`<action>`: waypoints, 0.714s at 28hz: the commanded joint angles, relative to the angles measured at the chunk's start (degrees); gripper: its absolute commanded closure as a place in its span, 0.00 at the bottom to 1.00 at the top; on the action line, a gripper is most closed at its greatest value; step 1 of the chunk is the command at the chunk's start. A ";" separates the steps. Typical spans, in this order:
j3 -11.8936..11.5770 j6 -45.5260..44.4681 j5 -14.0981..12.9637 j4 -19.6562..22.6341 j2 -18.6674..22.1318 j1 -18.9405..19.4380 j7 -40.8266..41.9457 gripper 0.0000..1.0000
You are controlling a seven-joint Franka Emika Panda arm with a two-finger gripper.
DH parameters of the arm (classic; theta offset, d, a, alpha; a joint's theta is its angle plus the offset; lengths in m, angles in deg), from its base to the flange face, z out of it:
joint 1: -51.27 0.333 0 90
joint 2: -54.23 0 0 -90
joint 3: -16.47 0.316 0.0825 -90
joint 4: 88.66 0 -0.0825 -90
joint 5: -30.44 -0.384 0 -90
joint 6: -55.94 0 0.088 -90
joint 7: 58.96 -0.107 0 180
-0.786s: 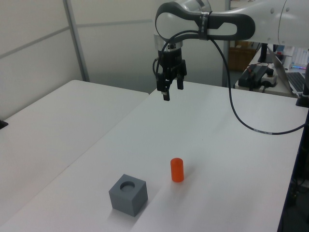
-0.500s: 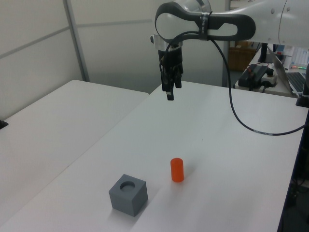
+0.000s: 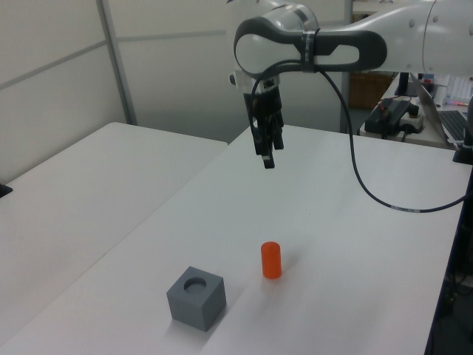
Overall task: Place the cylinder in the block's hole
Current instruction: 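Move the open gripper over the orange cylinder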
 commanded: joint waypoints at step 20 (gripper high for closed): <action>3.80 16.88 0.22 18.88 4.71 1.56 -20.68 0.00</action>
